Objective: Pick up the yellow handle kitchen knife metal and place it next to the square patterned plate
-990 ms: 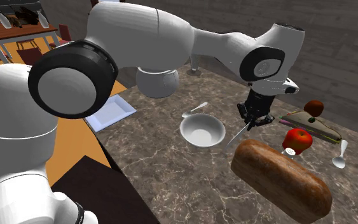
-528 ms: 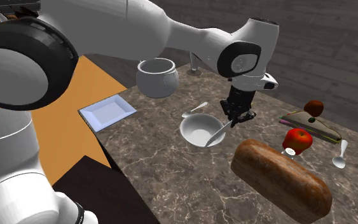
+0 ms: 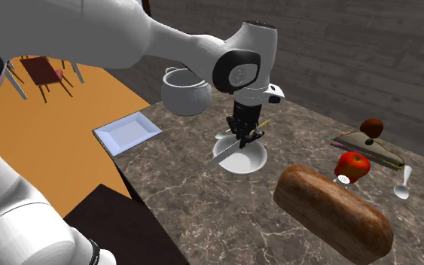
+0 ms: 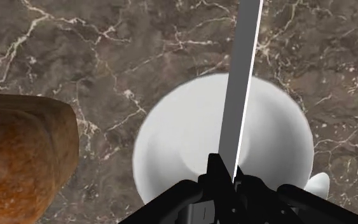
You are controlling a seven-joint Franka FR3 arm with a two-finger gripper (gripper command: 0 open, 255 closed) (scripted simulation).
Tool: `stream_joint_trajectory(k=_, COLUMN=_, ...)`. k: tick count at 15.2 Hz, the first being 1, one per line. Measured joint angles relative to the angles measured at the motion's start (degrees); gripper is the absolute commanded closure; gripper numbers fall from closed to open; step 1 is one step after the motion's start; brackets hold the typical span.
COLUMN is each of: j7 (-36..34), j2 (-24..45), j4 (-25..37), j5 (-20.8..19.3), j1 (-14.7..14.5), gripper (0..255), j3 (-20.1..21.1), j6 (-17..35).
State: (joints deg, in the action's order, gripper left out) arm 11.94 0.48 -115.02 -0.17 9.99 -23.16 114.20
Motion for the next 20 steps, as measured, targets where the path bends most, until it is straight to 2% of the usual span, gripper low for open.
stream_joint_trajectory(k=4, j7=-5.69, j2=-8.26, j4=-9.10, j5=-3.14, j1=-1.79, gripper=255, j3=2.34, j6=1.33)
stream_joint_trajectory(k=11, j7=-15.54, j2=-20.05, j4=-20.69, j5=-5.36, j1=-4.17, gripper=255, j3=8.20, j6=1.10)
stream_joint_trajectory(k=20, j7=-27.81, j2=-32.41, j4=-31.61, j5=-2.82, j1=-8.33, gripper=255, j3=17.50, j6=-0.68)
